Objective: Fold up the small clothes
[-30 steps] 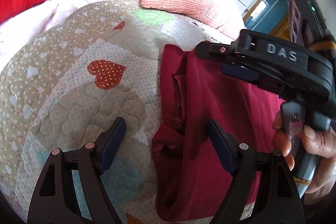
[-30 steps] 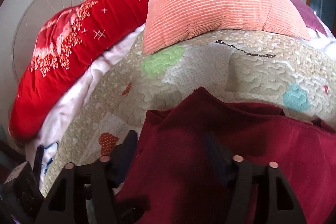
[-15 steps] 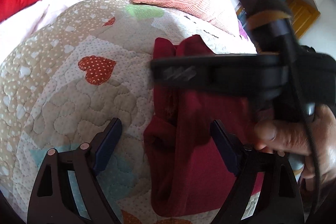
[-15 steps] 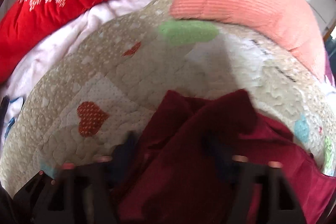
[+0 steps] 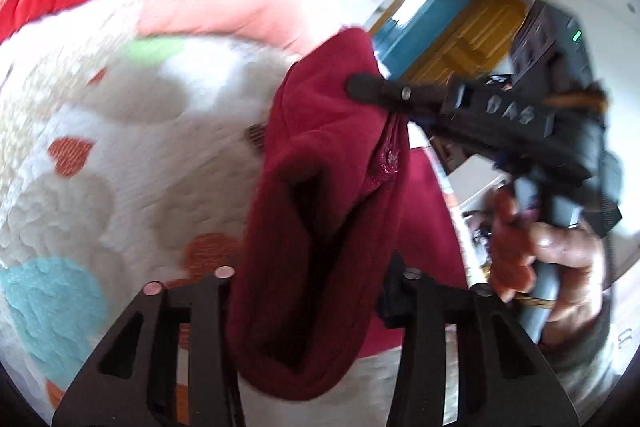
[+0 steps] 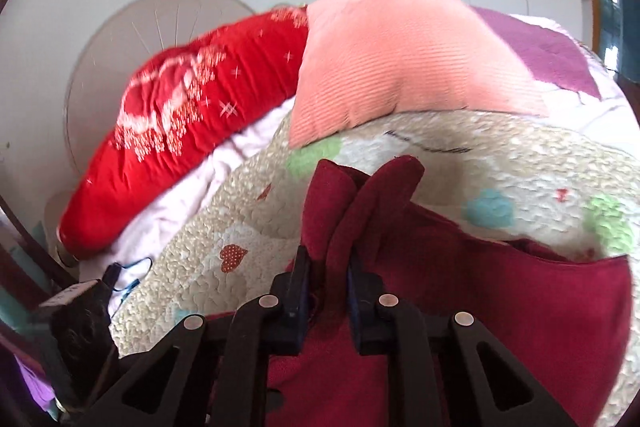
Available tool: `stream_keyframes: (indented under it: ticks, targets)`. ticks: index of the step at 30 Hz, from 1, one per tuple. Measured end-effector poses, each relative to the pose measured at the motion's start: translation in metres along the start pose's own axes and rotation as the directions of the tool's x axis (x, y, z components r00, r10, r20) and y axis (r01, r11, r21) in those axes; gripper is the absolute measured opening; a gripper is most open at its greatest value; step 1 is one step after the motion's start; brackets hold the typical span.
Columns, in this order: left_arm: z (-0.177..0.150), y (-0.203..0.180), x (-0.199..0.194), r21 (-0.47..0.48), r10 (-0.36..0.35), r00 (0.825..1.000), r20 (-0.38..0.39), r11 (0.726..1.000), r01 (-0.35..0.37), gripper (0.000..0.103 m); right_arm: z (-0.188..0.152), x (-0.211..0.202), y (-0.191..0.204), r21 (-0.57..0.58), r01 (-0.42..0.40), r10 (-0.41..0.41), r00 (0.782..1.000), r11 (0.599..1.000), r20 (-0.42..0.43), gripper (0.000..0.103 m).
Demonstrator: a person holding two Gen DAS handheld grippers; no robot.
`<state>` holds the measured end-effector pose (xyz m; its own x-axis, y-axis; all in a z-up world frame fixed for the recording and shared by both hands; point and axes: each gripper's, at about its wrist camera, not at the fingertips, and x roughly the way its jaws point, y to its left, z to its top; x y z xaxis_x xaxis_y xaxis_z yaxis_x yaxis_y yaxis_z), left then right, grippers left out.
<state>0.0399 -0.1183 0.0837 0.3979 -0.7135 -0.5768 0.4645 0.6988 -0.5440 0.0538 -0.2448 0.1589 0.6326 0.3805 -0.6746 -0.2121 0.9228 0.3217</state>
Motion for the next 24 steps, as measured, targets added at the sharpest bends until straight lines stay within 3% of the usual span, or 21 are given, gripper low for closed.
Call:
stream_keyframes:
  ticks: [4, 8, 12, 15, 18, 21, 23, 24]
  targets:
    - [-0.002, -0.06, 0.008, 0.102, -0.011, 1.0, 0.006, 0.995, 0.01, 0.031, -0.012, -0.054, -0.038, 0.039, 0.029, -0.032, 0.998, 0.999, 0.062, 0.014]
    - [-0.02, -0.127, 0.047, 0.244, -0.014, 0.998, -0.061, 0.969, 0.029, 0.031, -0.034, -0.086, -0.089, 0.137, 0.073, -0.086, 0.992, 0.988, 0.09, 0.013]
    - [-0.044, -0.161, 0.091, 0.305, -0.009, 0.986, -0.164, 0.951, 0.059, 0.031, -0.064, -0.095, -0.141, 0.22, 0.17, -0.186, 0.981, 0.961, 0.054, 0.013]
    - [-0.062, -0.175, 0.121, 0.361, 0.076, 0.976, -0.203, 0.933, 0.003, 0.031, -0.084, -0.074, -0.17, 0.276, 0.229, -0.228, 0.973, 0.933, -0.037, 0.013]
    - [-0.066, -0.18, 0.116, 0.375, 0.09, 0.971, -0.22, 0.927, -0.001, 0.031, -0.094, -0.086, -0.183, 0.368, 0.204, -0.22, 0.976, 0.907, 0.001, 0.018]
    - [-0.063, -0.178, 0.077, 0.434, 0.088, 0.977, -0.193, 0.901, 0.005, 0.041, -0.095, -0.12, -0.168, 0.344, 0.211, -0.248, 0.966, 0.915, 0.066, 0.021]
    - [-0.061, -0.173, 0.049, 0.47, 0.1, 0.985, -0.138, 0.882, -0.023, 0.064, -0.096, -0.139, -0.147, 0.309, 0.161, -0.2, 0.975, 0.937, 0.098, 0.022]
    - [-0.06, -0.17, 0.037, 0.473, 0.112, 0.989, -0.097, 0.88, -0.053, 0.067, -0.096, -0.144, -0.134, 0.285, 0.139, -0.176, 0.978, 0.948, 0.109, 0.027]
